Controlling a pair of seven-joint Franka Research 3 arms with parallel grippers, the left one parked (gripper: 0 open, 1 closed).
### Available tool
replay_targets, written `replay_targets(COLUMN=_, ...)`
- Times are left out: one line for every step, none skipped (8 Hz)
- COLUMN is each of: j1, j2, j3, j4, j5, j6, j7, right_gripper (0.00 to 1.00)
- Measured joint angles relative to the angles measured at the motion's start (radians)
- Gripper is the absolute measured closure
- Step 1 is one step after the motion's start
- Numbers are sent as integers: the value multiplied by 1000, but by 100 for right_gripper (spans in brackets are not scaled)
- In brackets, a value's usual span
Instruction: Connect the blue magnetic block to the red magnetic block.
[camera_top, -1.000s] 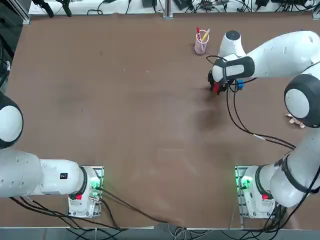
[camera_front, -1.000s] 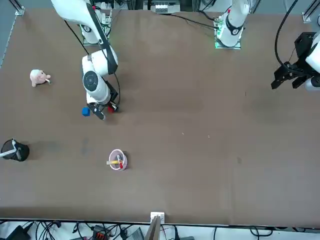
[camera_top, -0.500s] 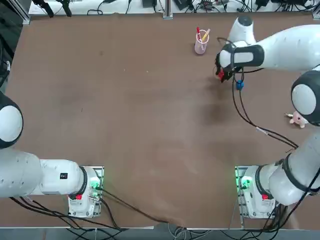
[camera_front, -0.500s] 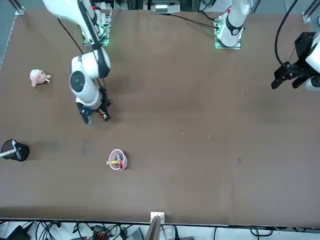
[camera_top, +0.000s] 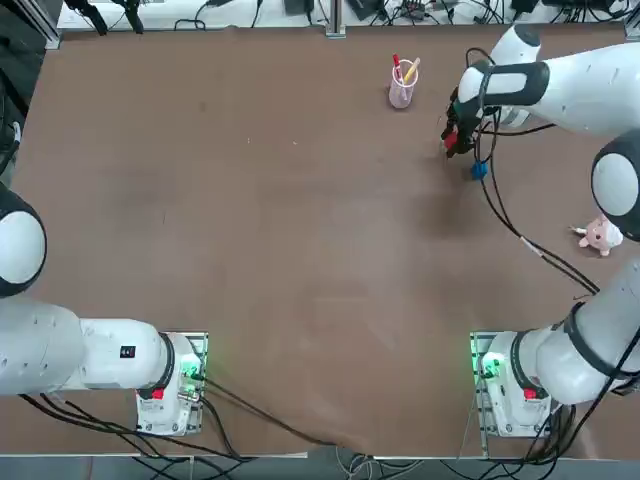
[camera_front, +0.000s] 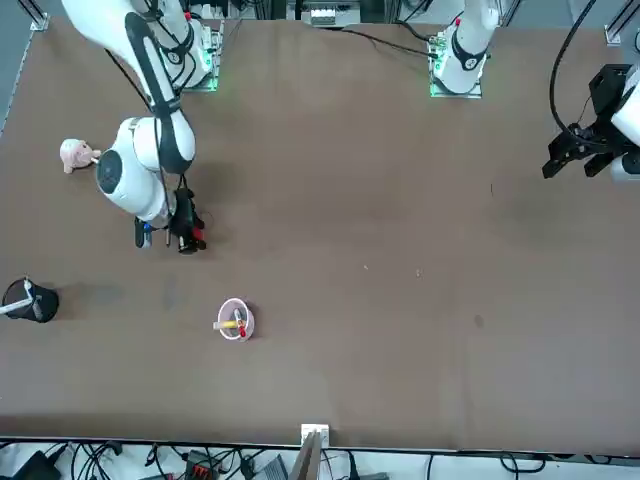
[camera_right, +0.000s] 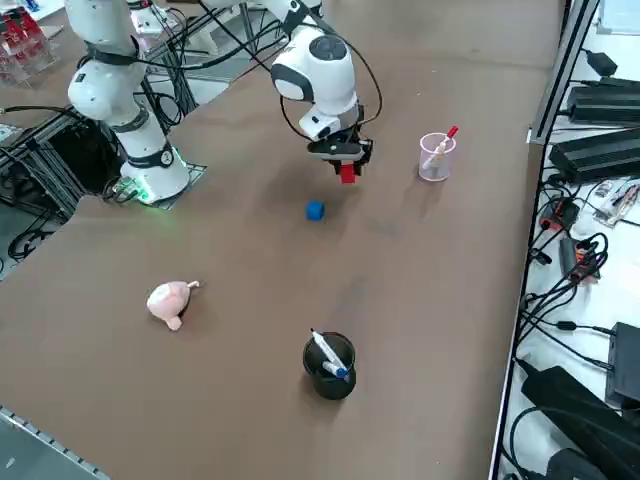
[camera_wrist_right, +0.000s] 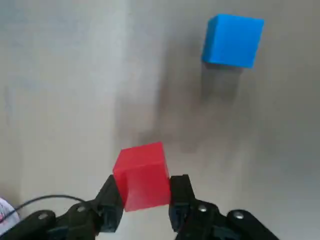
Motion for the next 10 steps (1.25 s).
replay_targets(j1=-13, j2=3, j3=0, j4=-10, j5=31, j6=0, j7=10, right_gripper=51)
replay_targets(j1=-27, j2=10, j3=-1, j4=-23, j5=43, j6=1, j7=24, right_gripper=51)
replay_targets(j1=-41, j2=20, j3=-1, j4=-32, j5=47, j6=2, j7=30, right_gripper=51)
replay_targets(j1=-53, j2=30, j3=-1, j4=-36, j5=47, j6=3, j7=34, right_gripper=51)
replay_targets(j1=-63, j2=35, j3=-1, j4=-39, j5=48, j6=3, j7=37, right_gripper=51)
replay_targets(j1=-68, j2=36, j3=-1, j4=-46, j5=48, j6=3, j7=39, right_gripper=51)
replay_targets(j1=-70, j2=36, j3=-1, j4=-53, j5=48, j6=3, j7=41, right_gripper=51)
replay_targets(j1=-71, j2=35, j3=-1, j4=-59, j5=48, j6=3, j7=44, right_gripper=51)
replay_targets(j1=-72, j2=35, j3=-2, j4=-65, j5=48, j6=3, j7=45, right_gripper=51)
replay_targets(j1=-72, j2=34, j3=-3, j4=-74, j5=48, j6=3, j7=45, right_gripper=51)
